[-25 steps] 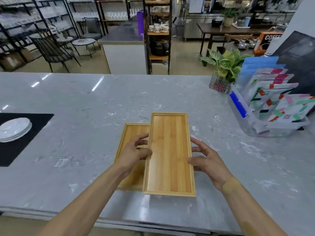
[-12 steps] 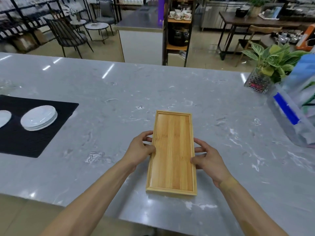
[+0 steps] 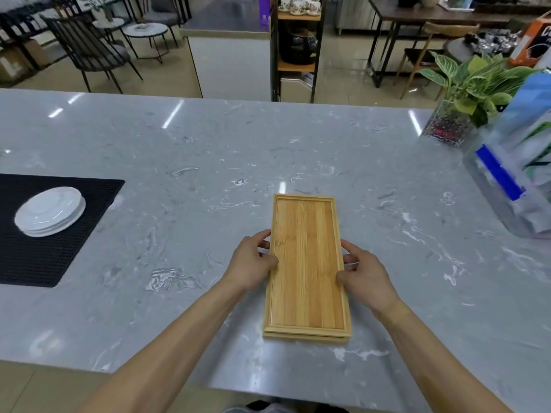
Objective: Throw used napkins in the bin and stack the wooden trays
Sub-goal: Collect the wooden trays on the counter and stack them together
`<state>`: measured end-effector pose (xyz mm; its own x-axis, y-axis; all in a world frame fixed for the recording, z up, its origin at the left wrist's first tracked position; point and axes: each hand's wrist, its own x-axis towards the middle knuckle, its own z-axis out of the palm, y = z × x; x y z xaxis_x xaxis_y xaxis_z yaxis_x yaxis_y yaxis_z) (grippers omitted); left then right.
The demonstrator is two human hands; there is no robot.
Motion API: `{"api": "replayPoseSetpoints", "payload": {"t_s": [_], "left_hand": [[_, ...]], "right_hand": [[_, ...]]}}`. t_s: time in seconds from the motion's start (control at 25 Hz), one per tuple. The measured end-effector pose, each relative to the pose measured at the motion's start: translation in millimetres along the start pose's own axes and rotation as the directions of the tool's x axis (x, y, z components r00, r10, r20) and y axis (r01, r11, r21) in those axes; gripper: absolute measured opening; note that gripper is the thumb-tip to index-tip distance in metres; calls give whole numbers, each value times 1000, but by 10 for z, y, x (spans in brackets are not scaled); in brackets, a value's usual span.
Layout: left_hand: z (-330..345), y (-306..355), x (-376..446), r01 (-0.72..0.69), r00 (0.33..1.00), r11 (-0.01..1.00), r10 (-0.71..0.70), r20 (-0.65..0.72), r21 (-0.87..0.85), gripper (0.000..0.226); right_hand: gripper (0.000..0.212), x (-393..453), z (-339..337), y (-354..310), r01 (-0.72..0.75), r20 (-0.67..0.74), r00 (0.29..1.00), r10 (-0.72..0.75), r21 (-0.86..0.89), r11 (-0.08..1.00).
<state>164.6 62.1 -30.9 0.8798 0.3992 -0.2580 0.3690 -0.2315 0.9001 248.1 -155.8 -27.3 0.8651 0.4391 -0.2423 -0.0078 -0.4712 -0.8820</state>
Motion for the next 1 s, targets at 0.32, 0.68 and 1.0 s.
{"api": "replayPoseSetpoints", "payload": {"t_s": [0.32,0.68,1.0], "left_hand": [[6,-48,-9,-57,998,994,58,-1,94,55],[30,-148,47,-57,998,983,62,-19,173,57],[-8,-388,-515,-148,988,981,141,66,128,77]], "right_hand": [[70,13,11,59,54,25,998,-53,-69,996],[67,42,26,170,81,18,997,-79,-132,988],[72,-549,-15,468,201,140,976,-169,-256,946]]}}
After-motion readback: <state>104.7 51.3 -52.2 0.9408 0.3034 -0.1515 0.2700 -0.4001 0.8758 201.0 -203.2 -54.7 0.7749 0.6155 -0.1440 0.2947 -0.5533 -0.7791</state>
